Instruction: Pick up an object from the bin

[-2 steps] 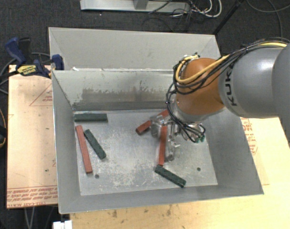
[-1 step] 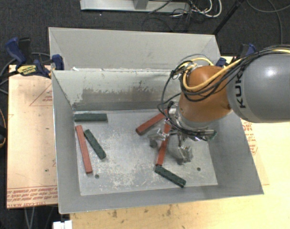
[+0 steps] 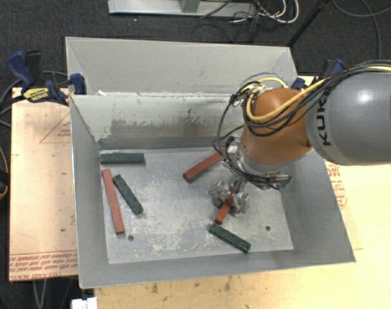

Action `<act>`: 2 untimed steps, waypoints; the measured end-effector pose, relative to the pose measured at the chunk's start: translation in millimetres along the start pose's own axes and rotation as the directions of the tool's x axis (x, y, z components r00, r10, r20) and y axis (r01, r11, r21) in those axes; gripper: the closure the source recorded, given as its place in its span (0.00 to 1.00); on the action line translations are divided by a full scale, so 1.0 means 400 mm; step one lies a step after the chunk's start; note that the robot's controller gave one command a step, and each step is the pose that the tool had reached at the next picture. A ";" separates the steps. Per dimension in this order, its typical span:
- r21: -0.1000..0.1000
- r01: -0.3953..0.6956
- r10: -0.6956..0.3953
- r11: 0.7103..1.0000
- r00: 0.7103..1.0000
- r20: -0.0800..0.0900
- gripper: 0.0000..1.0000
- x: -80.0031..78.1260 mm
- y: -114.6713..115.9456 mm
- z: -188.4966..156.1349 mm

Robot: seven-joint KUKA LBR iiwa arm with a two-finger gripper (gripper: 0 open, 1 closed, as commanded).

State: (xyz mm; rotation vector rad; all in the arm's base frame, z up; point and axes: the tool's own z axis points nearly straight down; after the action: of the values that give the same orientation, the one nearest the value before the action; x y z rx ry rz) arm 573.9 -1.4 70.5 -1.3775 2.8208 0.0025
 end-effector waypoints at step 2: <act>0.001 0.000 0.000 1.000 1.000 0.000 1.00 0.000 -0.001 -0.001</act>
Offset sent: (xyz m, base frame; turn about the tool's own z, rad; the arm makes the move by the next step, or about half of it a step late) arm 0.0000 0.0000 0.0000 0.0000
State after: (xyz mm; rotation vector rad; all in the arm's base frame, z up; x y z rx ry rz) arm 574.0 -1.8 70.7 -1.3771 2.8206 0.0018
